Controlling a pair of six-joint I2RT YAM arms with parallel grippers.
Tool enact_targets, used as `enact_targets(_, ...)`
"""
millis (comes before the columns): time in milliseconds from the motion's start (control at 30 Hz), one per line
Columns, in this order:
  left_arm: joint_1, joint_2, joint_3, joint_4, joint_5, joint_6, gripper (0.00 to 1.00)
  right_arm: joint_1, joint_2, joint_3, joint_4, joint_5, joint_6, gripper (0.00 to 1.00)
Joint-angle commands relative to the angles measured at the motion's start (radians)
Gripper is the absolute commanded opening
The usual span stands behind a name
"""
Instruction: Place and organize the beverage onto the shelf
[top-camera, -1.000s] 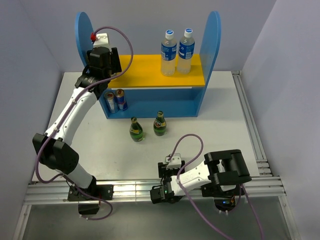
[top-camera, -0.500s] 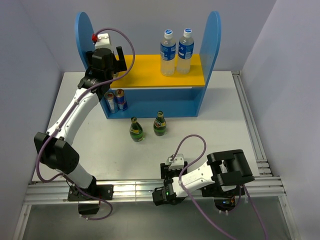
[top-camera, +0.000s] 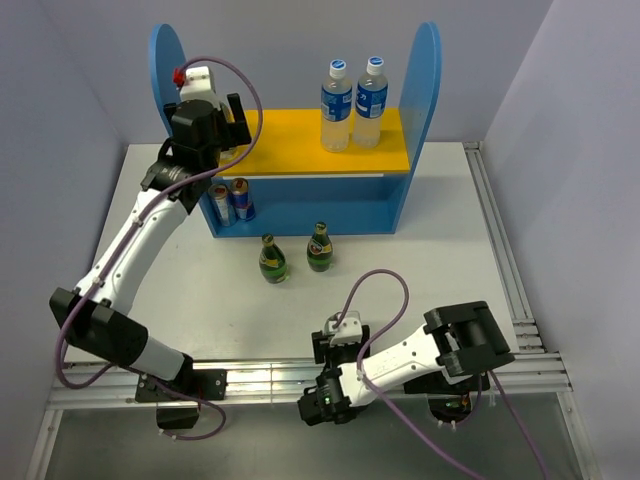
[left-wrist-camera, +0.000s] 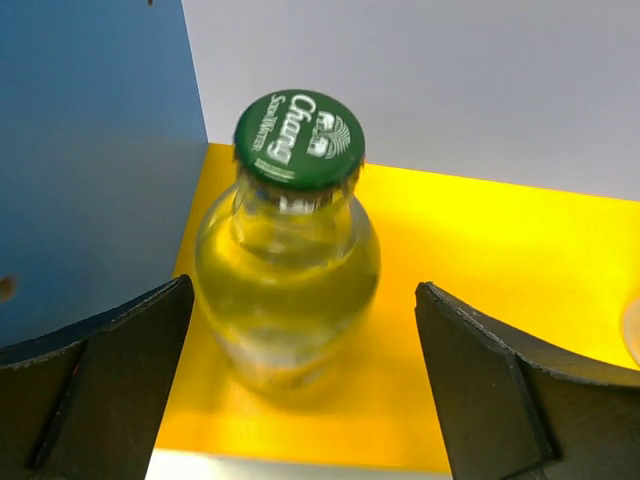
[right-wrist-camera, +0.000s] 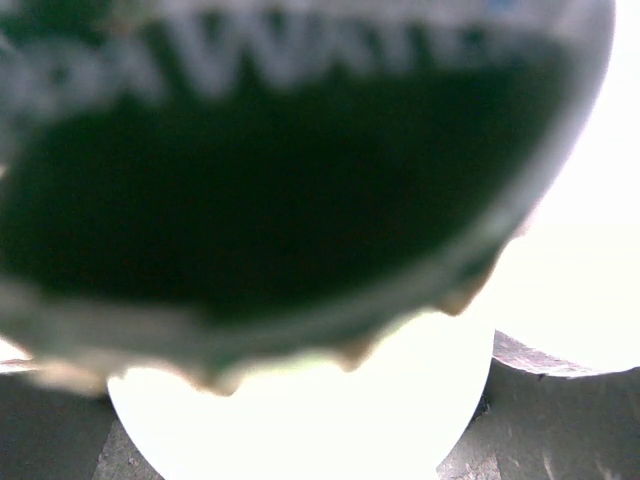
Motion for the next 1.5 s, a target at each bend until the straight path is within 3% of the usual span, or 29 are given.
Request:
enact_targets(0,-0.006,-0.091,0.021,-0.055,-0.042,-0.03,0.99,0.027,-0.047,0.101,-0.234,0.169,0.184,0.0)
enact_targets(200,-0.021,-0.205,-0.002,-0.111,-0.022,-0.031,0.99,0.04,-0.167,0.224,-0.233,0.229,-0.019,0.0)
enact_targets(333,-0.026,-0.265,-0.004,-0.15,-0.014,-0.013,0.99,0.029,-0.187,0.432,-0.233,0.296,-0.246,0.0)
enact_targets(433,-0.026,-0.331,-0.071,-0.12,-0.023,0.01,0.99,-0.003,-0.167,0.639,-0.227,0.361,-0.479,0.0)
enact_targets(533,-0.024,-0.38,-0.125,-0.075,-0.019,0.022,0.99,-0.069,-0.118,0.856,-0.103,0.401,-0.841,0.0)
enact_targets(567,-0.026,-0.385,-0.143,-0.074,-0.02,0.022,0.99,-0.122,-0.092,0.902,-0.052,0.401,-1.057,0.0)
enact_targets(600,-0.024,-0.388,-0.148,-0.074,-0.023,0.022,0.99,-0.156,-0.081,0.978,0.092,0.357,-1.189,0.0)
enact_targets(667,-0.024,-0.395,-0.163,-0.071,-0.031,0.024,0.99,-0.235,-0.122,0.979,0.33,0.228,-1.644,0.0)
enact_targets(700,-0.023,-0.4,-0.169,-0.065,-0.031,0.025,0.99,-0.314,-0.174,0.841,0.716,0.041,-1.805,0.0)
enact_targets(767,-0.018,-0.412,-0.186,-0.055,-0.034,0.025,0.99,-0.374,-0.294,0.734,0.966,-0.105,-1.993,0.0)
enact_targets(900,-0.012,-0.444,-0.229,-0.026,-0.043,0.033,0.99,-0.534,-0.166,1.044,0.798,-0.266,-1.958,0.0)
enact_targets(1133,0.018,-0.443,-0.264,-0.014,-0.032,0.024,0.99,-0.768,0.021,1.261,0.82,-0.472,-1.902,0.0)
enact_targets(1300,0.022,-0.464,-0.289,0.011,-0.054,0.028,0.99,-0.855,0.173,1.449,0.796,-0.579,-1.848,0.0)
enact_targets(1467,0.023,-0.474,-0.307,0.023,-0.069,0.033,0.99,-0.914,0.288,1.519,0.821,-0.648,-1.797,0.0)
